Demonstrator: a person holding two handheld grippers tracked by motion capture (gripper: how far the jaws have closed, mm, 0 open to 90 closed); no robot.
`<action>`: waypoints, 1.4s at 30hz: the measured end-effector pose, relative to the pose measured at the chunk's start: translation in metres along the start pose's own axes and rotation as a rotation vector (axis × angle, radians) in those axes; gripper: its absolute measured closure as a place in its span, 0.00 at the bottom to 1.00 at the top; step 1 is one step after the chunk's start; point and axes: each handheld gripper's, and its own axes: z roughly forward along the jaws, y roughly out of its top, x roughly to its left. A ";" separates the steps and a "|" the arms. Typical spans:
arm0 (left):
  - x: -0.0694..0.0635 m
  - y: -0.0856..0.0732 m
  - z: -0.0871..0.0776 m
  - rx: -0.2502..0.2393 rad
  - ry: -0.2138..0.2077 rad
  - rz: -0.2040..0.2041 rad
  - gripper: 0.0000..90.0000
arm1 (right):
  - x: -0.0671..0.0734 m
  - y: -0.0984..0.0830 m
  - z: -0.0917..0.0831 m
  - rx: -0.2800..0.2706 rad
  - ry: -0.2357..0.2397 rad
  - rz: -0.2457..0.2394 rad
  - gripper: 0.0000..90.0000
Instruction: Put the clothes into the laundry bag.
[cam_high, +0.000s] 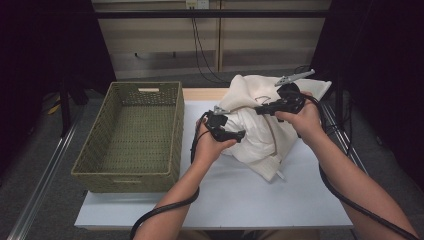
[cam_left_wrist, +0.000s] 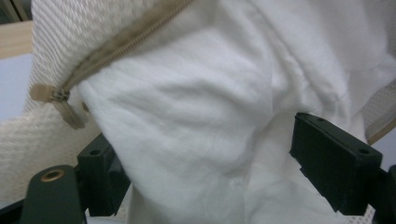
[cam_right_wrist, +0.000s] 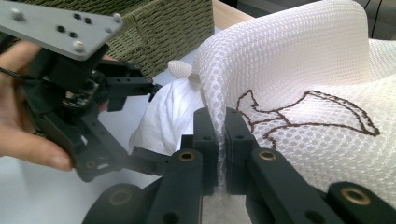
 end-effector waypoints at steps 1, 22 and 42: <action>0.000 0.001 -0.002 0.002 0.001 0.002 0.19 | 0.000 0.000 0.001 0.005 0.006 -0.002 0.96; 0.010 0.056 -0.006 -0.036 0.048 0.105 0.20 | 0.000 0.008 -0.005 0.002 0.057 0.002 0.97; 0.011 0.079 -0.007 -0.039 0.030 0.101 0.92 | 0.004 0.006 -0.001 -0.019 0.054 -0.004 0.88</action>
